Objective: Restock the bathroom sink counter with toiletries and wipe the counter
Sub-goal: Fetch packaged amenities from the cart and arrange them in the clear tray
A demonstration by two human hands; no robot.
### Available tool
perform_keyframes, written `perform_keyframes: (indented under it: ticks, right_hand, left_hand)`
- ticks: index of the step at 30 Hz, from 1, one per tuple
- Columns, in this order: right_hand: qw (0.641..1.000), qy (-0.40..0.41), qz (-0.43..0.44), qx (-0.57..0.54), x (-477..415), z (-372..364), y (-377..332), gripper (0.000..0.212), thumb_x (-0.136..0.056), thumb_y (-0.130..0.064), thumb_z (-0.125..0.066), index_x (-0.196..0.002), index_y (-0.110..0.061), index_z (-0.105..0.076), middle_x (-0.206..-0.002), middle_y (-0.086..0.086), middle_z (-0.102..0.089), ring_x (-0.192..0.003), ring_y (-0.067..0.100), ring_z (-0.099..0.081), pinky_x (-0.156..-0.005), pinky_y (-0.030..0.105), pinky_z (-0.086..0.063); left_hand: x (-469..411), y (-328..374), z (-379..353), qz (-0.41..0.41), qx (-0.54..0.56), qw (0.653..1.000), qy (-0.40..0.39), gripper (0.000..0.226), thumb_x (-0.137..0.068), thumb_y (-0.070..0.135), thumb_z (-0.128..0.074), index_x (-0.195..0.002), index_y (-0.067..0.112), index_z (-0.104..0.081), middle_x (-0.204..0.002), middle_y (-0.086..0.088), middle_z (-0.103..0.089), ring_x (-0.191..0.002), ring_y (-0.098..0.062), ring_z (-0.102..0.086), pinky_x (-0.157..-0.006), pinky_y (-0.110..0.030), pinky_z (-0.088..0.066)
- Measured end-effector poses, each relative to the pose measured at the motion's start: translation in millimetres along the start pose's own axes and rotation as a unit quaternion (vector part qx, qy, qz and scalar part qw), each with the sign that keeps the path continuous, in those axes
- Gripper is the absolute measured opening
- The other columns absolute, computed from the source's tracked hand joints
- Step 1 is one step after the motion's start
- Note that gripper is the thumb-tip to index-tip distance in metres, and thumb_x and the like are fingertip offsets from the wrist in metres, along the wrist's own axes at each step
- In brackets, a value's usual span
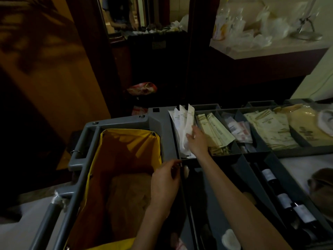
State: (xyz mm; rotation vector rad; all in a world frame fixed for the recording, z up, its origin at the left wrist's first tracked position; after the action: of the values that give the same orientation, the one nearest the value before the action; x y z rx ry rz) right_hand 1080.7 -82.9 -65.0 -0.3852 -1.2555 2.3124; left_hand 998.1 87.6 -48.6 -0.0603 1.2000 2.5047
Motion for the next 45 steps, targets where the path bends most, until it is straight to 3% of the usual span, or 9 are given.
perform_keyframes:
  ticks: [8, 12, 15, 21, 27, 32, 36, 39, 45]
  right_hand:
    - [0.994, 0.041, -0.058, -0.087, -15.5, -11.1, 5.1, 0.030, -0.092, -0.004, -0.051, -0.122, -0.002, -0.052, -0.117, 0.015, -0.061, -0.109, 0.031, -0.058, -0.077, 0.028, -0.040]
    - [0.992, 0.011, -0.062, -0.106, -15.3, -9.7, 2.0, 0.039, -0.091, -0.007, -0.059, -0.129, -0.005, -0.053, -0.126, 0.012, -0.059, -0.116, 0.029, -0.056, -0.091, 0.035, -0.045]
    - [0.990, 0.013, -0.052, -0.128, -6.7, -8.7, 3.8, 0.049, -0.087, -0.003, -0.064, -0.134, -0.005, -0.051, -0.133, 0.010, -0.056, -0.122, 0.024, -0.052, -0.098, 0.032, -0.043]
    - [0.995, -0.002, -0.055, -0.079, 4.2, -4.9, 1.3, 0.067, -0.082, -0.009, -0.072, -0.141, -0.009, -0.041, -0.129, 0.012, -0.058, -0.117, 0.028, -0.056, -0.094, 0.035, -0.046]
    - [0.992, -0.072, -0.069, -0.078, 8.8, -0.9, -6.2, 0.036, -0.085, -0.019, -0.071, -0.116, 0.000, -0.064, -0.114, 0.012, -0.066, -0.099, 0.022, -0.061, -0.081, 0.024, -0.043]
    - [0.987, -0.036, -0.030, -0.155, 18.7, -1.1, -9.8, 0.020, -0.088, -0.013, -0.067, -0.105, -0.004, -0.063, -0.095, 0.005, -0.063, -0.094, 0.020, -0.060, -0.072, 0.019, -0.042]
    - [0.976, -0.004, 0.042, -0.215, 32.2, 7.8, -21.8, 0.016, -0.085, -0.013, -0.071, -0.093, -0.013, -0.057, -0.088, 0.000, -0.064, -0.085, 0.013, -0.062, -0.066, 0.012, -0.048]
    - [0.973, -0.042, 0.062, -0.218, 46.0, 12.3, -32.5, 0.025, -0.080, -0.012, -0.075, -0.096, -0.016, -0.057, -0.097, -0.002, -0.067, -0.090, 0.008, -0.064, -0.069, 0.016, -0.052]
    - [0.959, -0.163, 0.000, -0.232, 73.8, 11.6, -26.8, 0.034, -0.075, -0.009, -0.078, -0.101, -0.022, -0.059, -0.099, -0.003, -0.069, -0.094, 0.012, -0.066, -0.073, 0.022, -0.055]
  left_hand:
    - [-8.2, -6.4, -2.1, 0.024, 0.042, 0.999, 0.004, 0.023, -0.091, 0.017, -0.061, -0.111, 0.027, -0.067, -0.101, 0.010, -0.070, -0.092, -0.002, -0.063, -0.081, -0.021, -0.053]
    - [-13.1, -6.1, -2.4, 0.041, 0.054, 0.998, -0.003, 0.023, -0.092, 0.017, -0.060, -0.111, 0.028, -0.066, -0.099, 0.012, -0.068, -0.088, 0.004, -0.060, -0.075, -0.008, -0.048]
    - [-16.0, -5.8, -2.3, 0.058, 0.067, 0.996, -0.006, 0.023, -0.092, 0.017, -0.061, -0.112, 0.027, -0.066, -0.097, 0.014, -0.067, -0.086, 0.006, -0.059, -0.069, -0.004, -0.044]
    - [-25.4, -2.3, -1.8, 0.066, 0.096, 0.993, -0.006, 0.023, -0.091, 0.017, -0.061, -0.112, 0.027, -0.066, -0.093, 0.018, -0.064, -0.082, 0.010, -0.057, -0.067, -0.002, -0.045]
    - [-31.1, -1.8, -3.0, 0.076, 0.128, 0.989, -0.008, 0.022, -0.091, 0.016, -0.061, -0.112, 0.022, -0.065, -0.098, 0.012, -0.066, -0.087, 0.005, -0.059, -0.074, -0.011, -0.049]
    - [-33.1, -9.5, -0.3, 0.103, 0.174, 0.979, 0.002, 0.024, -0.091, 0.018, -0.062, -0.114, 0.026, -0.062, -0.102, 0.014, -0.064, -0.096, -0.001, -0.062, -0.085, -0.030, -0.056]
    - [-40.3, -9.5, 4.9, 0.130, 0.247, 0.960, 0.013, 0.034, -0.090, 0.023, -0.063, -0.124, 0.024, -0.057, -0.112, 0.008, -0.063, -0.103, -0.008, -0.062, -0.088, -0.031, -0.055]
    - [-50.5, 2.0, 13.2, 0.111, 0.296, 0.948, 0.031, 0.030, -0.090, 0.024, -0.063, -0.120, 0.023, -0.058, -0.114, 0.007, -0.063, -0.102, -0.006, -0.063, -0.083, -0.023, -0.054]
    - [-62.1, 17.2, 30.4, 0.126, 0.399, 0.905, 0.077, 0.006, -0.092, 0.023, -0.060, -0.095, 0.027, -0.062, -0.093, 0.011, -0.067, -0.085, 0.000, -0.065, -0.066, -0.015, -0.054]
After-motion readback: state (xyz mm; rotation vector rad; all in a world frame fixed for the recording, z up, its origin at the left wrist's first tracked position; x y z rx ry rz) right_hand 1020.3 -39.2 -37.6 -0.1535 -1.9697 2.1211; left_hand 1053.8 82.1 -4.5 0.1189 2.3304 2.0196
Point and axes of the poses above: each hand's wrist, its own x-axis away from the middle knuckle, its own z-axis out of the back of the hand, y = z × x, the point moved 2 cm from there along -x, towards the middle knuckle
